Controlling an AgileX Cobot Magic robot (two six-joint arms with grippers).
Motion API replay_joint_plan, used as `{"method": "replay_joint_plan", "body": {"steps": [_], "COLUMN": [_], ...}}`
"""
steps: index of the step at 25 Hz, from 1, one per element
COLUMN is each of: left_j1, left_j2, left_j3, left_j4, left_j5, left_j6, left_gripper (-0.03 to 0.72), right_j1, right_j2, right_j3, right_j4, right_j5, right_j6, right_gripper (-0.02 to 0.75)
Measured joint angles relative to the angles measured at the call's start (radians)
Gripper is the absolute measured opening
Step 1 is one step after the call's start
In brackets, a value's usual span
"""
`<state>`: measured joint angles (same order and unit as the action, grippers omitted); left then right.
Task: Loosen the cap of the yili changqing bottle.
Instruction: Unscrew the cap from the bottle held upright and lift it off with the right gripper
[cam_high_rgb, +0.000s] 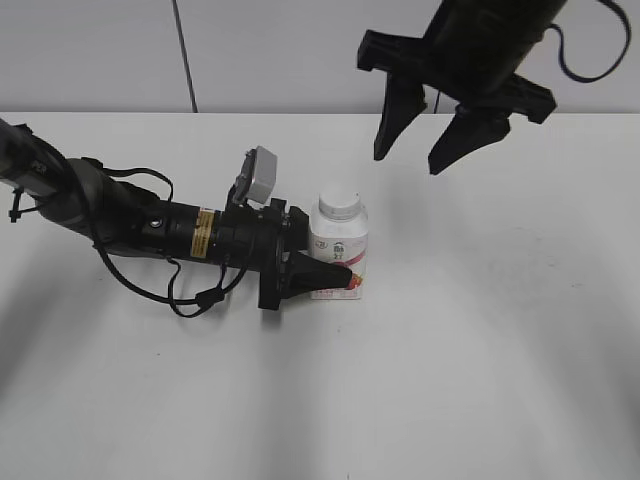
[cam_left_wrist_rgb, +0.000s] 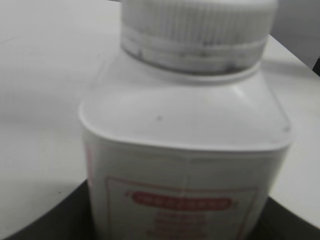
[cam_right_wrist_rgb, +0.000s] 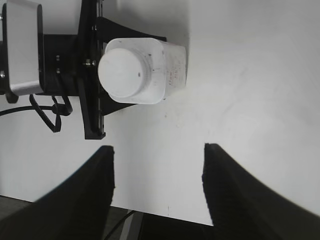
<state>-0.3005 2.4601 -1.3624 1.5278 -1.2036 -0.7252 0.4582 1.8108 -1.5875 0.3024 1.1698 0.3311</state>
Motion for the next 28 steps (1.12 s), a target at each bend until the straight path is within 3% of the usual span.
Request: {"method": "replay_joint_plan", "body": {"steps": [13, 28], "left_j1": [0.000, 0.000], "left_j2": [0.000, 0.000], "left_j3": [0.000, 0.000], "left_j4": [-0.001, -0.004], "left_j5": [0.000, 0.000], "left_j6": [0.000, 0.000], "left_gripper": [0.412, 0.412], "right_j1": [0.074, 0.081], "right_j2": [0.236, 0.271], "right_j3": [-0.219, -0.231], "right_j4": [-0.038, -0.067], "right_j5": [0.034, -0.030], "right_j6": [0.097, 0.122], "right_gripper": [0.448, 0.526]}}
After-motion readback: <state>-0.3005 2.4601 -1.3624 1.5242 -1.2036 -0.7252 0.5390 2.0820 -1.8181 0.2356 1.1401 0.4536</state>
